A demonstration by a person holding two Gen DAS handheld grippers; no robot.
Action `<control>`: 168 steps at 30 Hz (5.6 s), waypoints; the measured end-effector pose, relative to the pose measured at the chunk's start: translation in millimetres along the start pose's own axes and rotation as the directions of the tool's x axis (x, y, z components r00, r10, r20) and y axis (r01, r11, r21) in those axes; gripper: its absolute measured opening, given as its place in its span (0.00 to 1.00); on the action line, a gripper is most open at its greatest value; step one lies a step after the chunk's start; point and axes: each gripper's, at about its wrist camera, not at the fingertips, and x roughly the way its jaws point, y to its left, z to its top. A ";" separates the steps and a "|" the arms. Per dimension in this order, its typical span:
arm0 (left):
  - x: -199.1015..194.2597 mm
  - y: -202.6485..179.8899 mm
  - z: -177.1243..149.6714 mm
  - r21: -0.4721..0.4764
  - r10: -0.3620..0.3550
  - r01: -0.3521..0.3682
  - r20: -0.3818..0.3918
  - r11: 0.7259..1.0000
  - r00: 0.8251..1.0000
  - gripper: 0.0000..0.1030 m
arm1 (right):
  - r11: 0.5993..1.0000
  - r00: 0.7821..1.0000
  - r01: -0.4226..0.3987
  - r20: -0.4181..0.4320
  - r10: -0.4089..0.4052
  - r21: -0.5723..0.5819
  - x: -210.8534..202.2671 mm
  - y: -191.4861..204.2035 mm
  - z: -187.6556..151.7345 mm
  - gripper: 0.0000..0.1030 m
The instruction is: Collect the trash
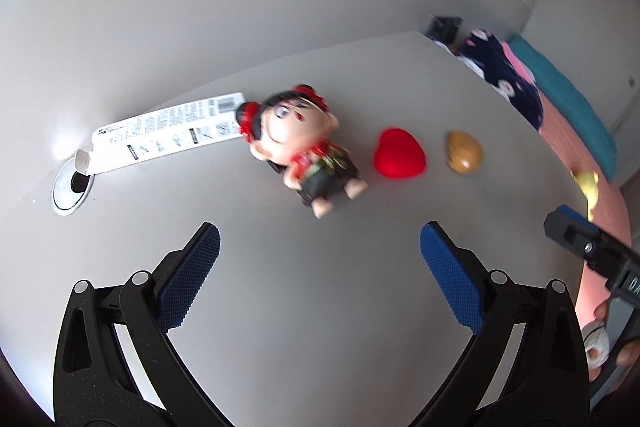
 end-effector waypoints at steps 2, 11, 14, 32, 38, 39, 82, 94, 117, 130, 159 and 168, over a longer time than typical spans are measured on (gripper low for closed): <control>6.3 7.8 9.1 -0.051 0.000 0.000 0.006 0.999 1.000 0.94 | 1.000 1.000 0.007 0.001 -0.007 -0.005 12.0 3.0 8.2 0.80; 33.3 27.1 33.8 -0.163 0.028 -0.025 0.014 0.986 1.000 0.94 | 0.998 0.999 0.040 -0.026 -0.041 -0.048 60.8 12.5 32.2 0.72; 42.3 29.1 38.5 -0.190 0.038 -0.036 0.005 0.981 0.999 0.94 | 0.997 0.998 0.058 -0.032 -0.060 -0.060 74.3 12.3 36.1 0.69; 77.0 13.2 41.9 -0.141 0.163 -0.163 -0.007 0.977 0.987 0.88 | 0.988 0.990 0.130 -0.047 -0.134 -0.080 92.9 6.4 39.8 0.42; 71.2 11.5 37.2 -0.125 0.135 -0.131 0.022 0.983 0.991 0.62 | 0.991 0.991 0.122 -0.053 -0.125 -0.046 83.0 -2.0 32.0 0.42; 70.4 11.6 37.2 -0.127 0.130 -0.126 0.023 0.984 0.991 0.62 | 0.992 0.991 0.121 -0.054 -0.123 -0.041 80.7 -3.4 30.4 0.42; -65.9 -270.4 -65.1 0.467 -0.293 0.266 -0.015 0.843 0.956 0.61 | 0.947 0.947 0.192 0.202 -0.248 0.259 -216.8 -127.7 -93.1 0.42; -58.6 -354.4 -126.0 0.612 -0.348 0.382 -0.180 0.692 0.920 0.61 | 0.869 0.913 0.285 0.162 -0.375 0.403 -271.7 -187.2 -162.9 0.42; -25.6 -387.0 -177.0 0.718 -0.230 0.361 -0.278 0.595 0.933 0.94 | 0.735 0.868 0.345 0.099 -0.486 0.584 -289.5 -226.6 -215.4 0.83; -26.5 -373.7 -167.1 0.683 -0.239 0.370 -0.283 0.630 0.929 0.94 | 0.761 0.884 0.331 0.098 -0.457 0.558 -283.1 -217.4 -208.2 0.83; -34.5 -230.2 -99.1 0.500 -0.170 0.226 -0.156 0.836 0.973 0.94 | 0.947 0.970 0.182 0.111 -0.217 0.266 -194.8 -108.5 -115.1 0.83; -36.4 -132.3 -66.4 0.396 -0.087 0.112 -0.083 0.911 0.993 0.94 | 0.990 0.992 0.088 0.076 -0.097 0.112 -136.2 -42.0 -74.8 0.83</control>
